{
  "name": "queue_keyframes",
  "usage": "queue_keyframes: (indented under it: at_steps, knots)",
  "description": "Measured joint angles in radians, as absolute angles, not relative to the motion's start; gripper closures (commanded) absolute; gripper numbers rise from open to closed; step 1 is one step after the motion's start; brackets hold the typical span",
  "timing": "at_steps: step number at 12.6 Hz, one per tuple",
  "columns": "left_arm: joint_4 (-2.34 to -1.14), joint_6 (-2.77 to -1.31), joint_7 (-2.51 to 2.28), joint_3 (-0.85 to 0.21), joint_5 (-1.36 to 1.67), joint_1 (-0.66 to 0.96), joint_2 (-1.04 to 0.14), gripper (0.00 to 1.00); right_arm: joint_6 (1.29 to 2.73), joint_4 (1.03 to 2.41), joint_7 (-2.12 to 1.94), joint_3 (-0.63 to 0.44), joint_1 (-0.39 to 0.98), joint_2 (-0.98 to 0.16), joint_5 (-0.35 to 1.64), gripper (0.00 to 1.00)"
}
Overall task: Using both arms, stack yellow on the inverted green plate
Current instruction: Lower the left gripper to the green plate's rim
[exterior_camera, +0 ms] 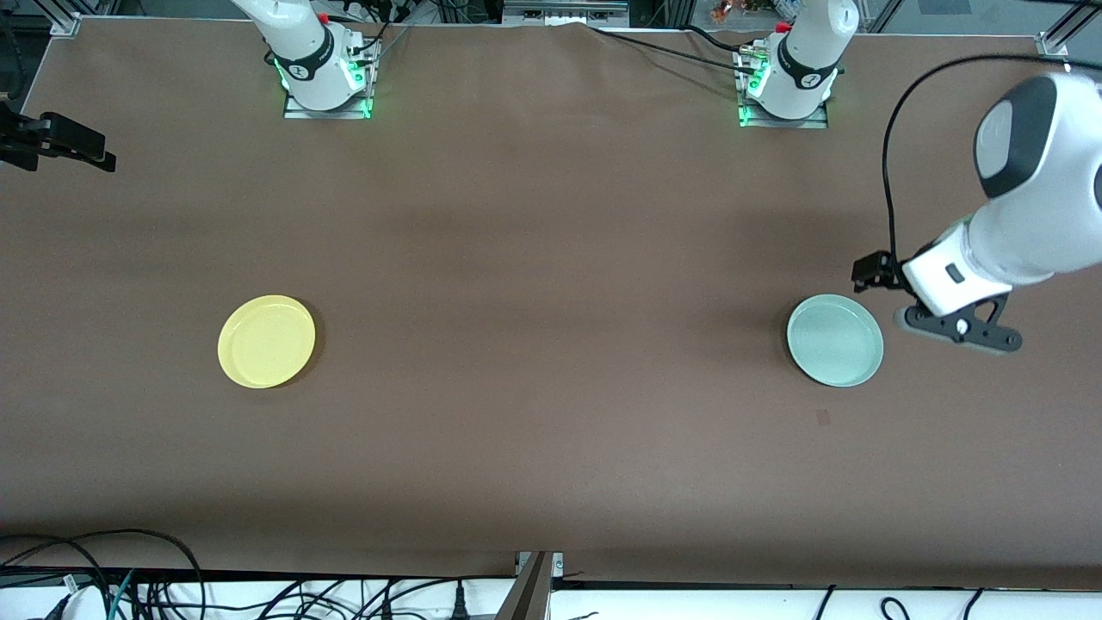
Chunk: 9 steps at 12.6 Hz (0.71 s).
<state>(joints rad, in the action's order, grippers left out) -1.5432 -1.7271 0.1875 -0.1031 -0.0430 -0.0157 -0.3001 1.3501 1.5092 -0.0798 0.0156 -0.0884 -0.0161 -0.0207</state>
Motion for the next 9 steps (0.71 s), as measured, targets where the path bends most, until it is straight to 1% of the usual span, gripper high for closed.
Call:
queue_keyframes:
  at_steps: [4, 9]
  knots:
    - [-1.536, -1.822, 0.280, -0.096, -0.044, -0.077, -0.463, 0.00, 1.350, 1.509, -0.080, 0.016, -0.089, -0.016, -0.021, 0.00]
    - [-1.559, -2.110, 0.526, -0.092, -0.044, -0.191, -0.670, 0.00, 1.350, 1.509, -0.080, 0.015, -0.089, -0.016, -0.021, 0.00]
